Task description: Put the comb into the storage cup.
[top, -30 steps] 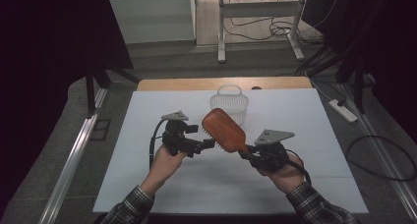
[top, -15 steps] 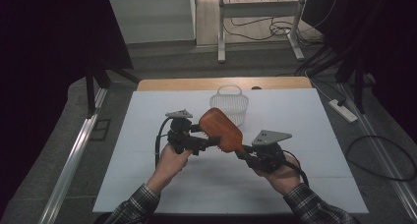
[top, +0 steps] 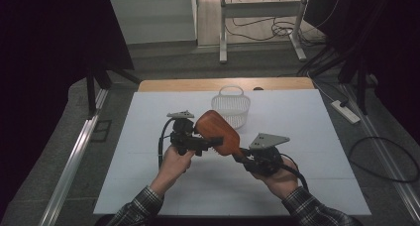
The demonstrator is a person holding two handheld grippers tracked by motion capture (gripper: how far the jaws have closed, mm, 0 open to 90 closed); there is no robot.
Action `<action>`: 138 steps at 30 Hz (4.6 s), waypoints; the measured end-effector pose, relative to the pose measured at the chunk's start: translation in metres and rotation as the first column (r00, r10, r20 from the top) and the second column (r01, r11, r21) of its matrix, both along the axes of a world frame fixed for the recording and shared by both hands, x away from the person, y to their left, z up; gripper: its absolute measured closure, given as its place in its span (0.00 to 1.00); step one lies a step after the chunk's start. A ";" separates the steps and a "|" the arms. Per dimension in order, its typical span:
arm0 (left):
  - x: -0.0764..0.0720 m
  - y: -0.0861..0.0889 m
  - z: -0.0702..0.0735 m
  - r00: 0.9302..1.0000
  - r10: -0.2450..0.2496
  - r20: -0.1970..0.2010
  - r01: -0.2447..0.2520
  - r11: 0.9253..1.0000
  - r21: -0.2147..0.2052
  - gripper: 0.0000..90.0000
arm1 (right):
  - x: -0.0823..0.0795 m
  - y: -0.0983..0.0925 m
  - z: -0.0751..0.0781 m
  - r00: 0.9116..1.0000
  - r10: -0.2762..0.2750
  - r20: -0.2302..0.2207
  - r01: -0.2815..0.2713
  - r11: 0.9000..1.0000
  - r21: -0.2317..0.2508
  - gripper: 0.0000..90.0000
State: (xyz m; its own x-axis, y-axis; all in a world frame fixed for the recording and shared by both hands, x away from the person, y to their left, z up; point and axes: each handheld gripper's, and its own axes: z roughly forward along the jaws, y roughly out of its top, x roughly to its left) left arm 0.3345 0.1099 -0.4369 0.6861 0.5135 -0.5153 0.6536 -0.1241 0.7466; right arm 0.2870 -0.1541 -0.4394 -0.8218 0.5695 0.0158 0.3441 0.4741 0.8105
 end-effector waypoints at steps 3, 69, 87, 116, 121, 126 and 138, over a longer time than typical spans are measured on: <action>0.001 -0.001 -0.001 1.000 -0.009 -0.014 0.009 1.000 -0.006 0.00 | -0.001 0.003 -0.001 1.000 0.007 0.004 -0.007 1.000 0.002 0.80; 0.014 0.011 0.018 0.997 -0.061 -0.043 0.057 0.993 -0.101 0.60 | 0.009 -0.003 -0.010 0.988 0.066 -0.139 -0.073 0.996 -0.045 0.28; 0.034 0.023 0.043 1.000 0.003 0.006 -0.003 0.999 -0.049 0.59 | 0.010 -0.030 -0.013 0.985 0.043 -0.167 -0.056 0.996 -0.074 0.00; 0.077 0.036 0.071 0.990 0.135 0.041 -0.132 0.989 -0.063 0.59 | -0.009 -0.084 -0.011 0.985 -0.053 -0.166 0.043 0.997 -0.066 0.00; 0.083 0.034 0.074 0.987 0.155 0.050 -0.152 0.987 -0.059 0.59 | -0.012 -0.094 -0.013 0.983 -0.080 -0.164 0.070 0.995 -0.066 0.00; 0.089 0.032 0.076 0.984 0.168 0.057 -0.165 0.985 -0.056 0.60 | -0.018 -0.101 -0.011 0.983 -0.093 -0.156 0.082 0.994 -0.075 0.00; 0.104 0.023 0.080 0.976 0.205 0.071 -0.202 0.978 -0.045 0.60 | -0.030 -0.124 -0.012 0.975 -0.156 -0.161 0.147 0.987 -0.069 0.00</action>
